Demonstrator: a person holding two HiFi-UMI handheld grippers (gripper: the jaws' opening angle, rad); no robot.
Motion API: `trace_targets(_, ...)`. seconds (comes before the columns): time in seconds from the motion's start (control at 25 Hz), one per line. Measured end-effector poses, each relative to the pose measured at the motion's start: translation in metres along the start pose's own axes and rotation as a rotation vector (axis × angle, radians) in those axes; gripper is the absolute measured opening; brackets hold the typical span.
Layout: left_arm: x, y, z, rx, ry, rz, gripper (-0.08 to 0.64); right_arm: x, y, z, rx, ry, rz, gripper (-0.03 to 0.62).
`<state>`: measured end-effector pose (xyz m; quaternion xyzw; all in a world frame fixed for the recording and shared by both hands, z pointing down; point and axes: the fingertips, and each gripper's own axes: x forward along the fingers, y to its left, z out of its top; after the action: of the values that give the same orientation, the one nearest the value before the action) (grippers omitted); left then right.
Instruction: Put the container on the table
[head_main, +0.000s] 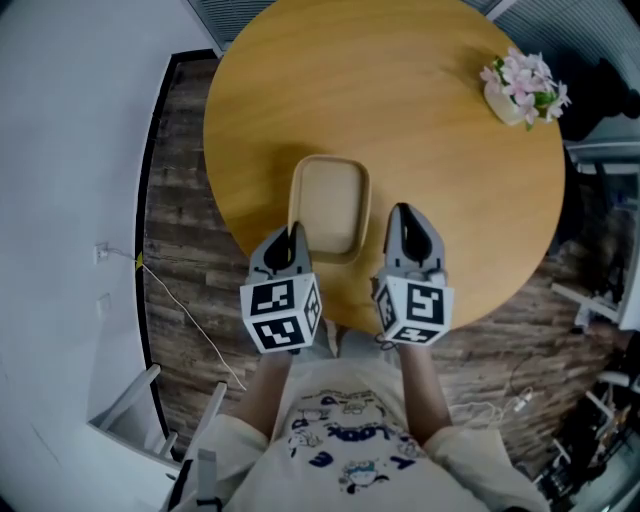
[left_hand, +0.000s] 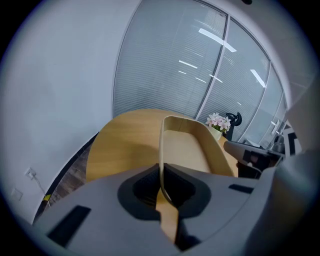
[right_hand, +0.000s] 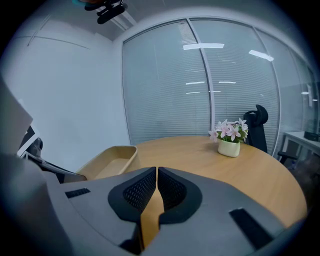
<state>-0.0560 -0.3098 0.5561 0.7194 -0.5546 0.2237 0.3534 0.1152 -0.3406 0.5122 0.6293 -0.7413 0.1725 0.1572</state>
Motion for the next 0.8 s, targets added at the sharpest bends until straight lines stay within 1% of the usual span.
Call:
trace_targets(0.52, 0.051, 0.007, -0.037, 0.027, 0.121, 0.01, 0.009, 0.018, -0.013, -0.05, 0.03, 0.108, -0.027, 0.011)
trace_targets(0.8, 0.072, 0.013, -0.061, 0.075, 0.177, 0.04, 0.009, 0.019, -0.013, -0.06, 0.037, 0.129, -0.024, 0.011)
